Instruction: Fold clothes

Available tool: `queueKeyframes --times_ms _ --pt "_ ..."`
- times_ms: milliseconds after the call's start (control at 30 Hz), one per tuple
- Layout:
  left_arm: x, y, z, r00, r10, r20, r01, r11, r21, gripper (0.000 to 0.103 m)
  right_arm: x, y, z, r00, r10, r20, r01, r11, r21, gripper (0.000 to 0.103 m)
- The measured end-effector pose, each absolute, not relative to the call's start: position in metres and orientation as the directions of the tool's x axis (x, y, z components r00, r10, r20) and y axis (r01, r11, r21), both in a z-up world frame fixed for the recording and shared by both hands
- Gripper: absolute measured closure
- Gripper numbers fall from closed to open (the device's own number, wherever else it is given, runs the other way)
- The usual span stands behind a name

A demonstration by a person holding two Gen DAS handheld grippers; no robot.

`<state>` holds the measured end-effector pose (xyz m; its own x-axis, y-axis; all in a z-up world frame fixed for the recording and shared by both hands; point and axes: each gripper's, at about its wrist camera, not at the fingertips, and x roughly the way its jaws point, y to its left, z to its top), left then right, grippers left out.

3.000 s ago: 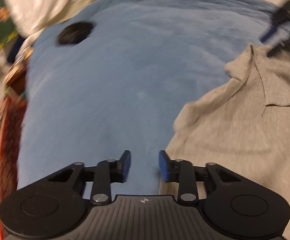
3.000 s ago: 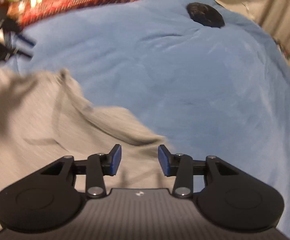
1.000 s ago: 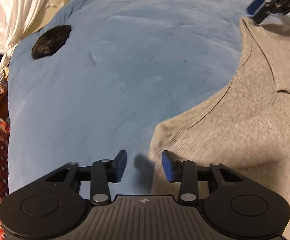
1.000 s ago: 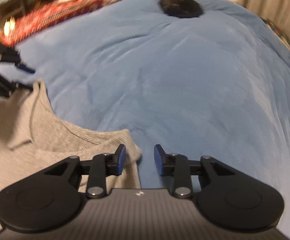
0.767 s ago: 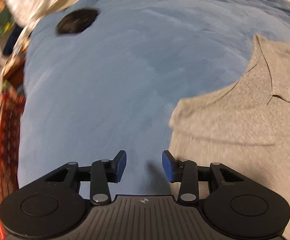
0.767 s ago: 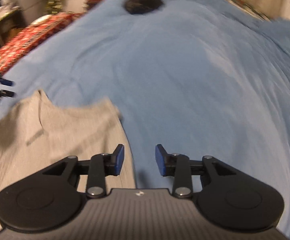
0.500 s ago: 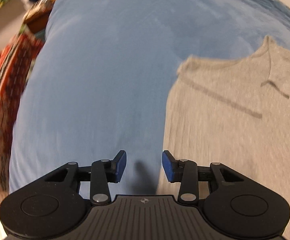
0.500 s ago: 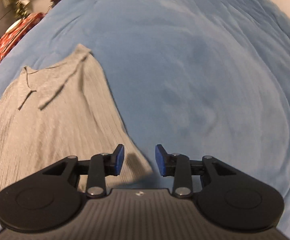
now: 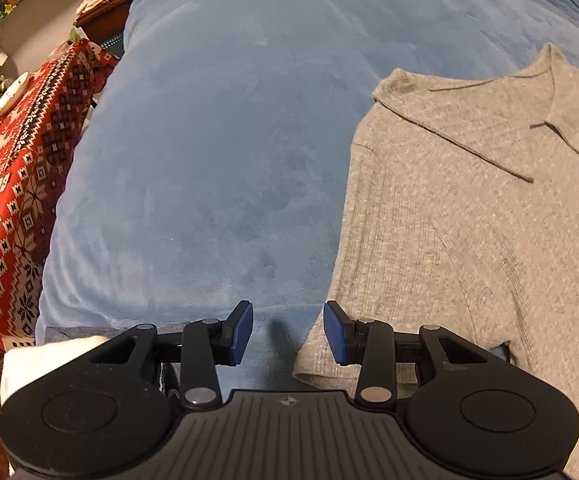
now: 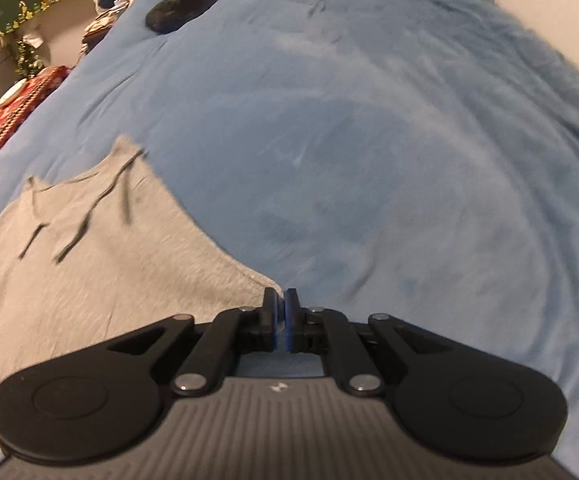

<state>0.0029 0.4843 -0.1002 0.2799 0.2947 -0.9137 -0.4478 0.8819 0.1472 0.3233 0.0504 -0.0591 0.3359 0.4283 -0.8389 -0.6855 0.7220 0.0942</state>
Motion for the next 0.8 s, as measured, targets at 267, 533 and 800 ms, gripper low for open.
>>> queueKeyframes --times_ms 267,533,800 --pt "-0.006 0.482 -0.1 0.277 0.294 -0.915 -0.435 0.887 0.153 0.064 0.329 0.072 -0.096 0.297 0.35 -0.888 -0.701 0.712 0.046 0.096" --pt "-0.021 0.489 -0.101 0.302 0.201 -0.932 -0.431 0.901 0.054 0.064 0.299 0.044 -0.066 0.349 0.355 -0.867 -0.634 0.771 0.061 0.077" --pt "-0.014 0.487 -0.133 0.285 0.178 -0.942 -0.408 0.912 0.049 0.1 0.253 0.047 -0.061 0.294 0.37 -0.881 -0.632 0.767 0.112 0.075"
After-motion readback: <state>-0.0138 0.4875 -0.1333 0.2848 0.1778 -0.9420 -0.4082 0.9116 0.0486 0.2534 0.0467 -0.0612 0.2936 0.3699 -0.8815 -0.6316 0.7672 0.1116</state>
